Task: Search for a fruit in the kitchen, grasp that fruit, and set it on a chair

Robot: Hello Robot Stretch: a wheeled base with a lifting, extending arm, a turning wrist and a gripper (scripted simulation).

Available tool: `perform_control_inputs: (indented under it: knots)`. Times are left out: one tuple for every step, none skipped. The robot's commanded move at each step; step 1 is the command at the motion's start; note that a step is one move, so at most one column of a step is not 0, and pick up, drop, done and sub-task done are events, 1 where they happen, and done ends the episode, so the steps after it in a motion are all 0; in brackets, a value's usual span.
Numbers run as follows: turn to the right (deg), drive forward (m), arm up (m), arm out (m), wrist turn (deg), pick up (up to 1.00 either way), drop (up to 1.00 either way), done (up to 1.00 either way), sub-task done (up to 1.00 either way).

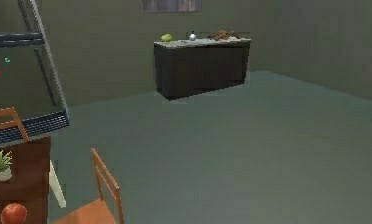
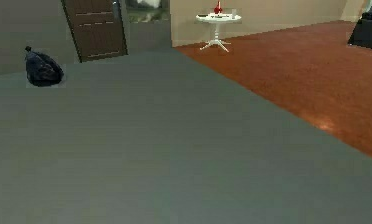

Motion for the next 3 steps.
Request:
perform_control_inputs:
  knots:
    - [-27.0, 0.00, 0.00, 0.00, 0.0, 0.00, 0.00, 0.00, 0.00]
    - [0.0, 0.40, 0.00, 0.00, 0.0, 0.00, 0.00, 0.00, 0.00]
    - [-45.0, 0.00, 0.00, 0.00, 0.0, 0.00, 0.00, 0.00, 0.00]
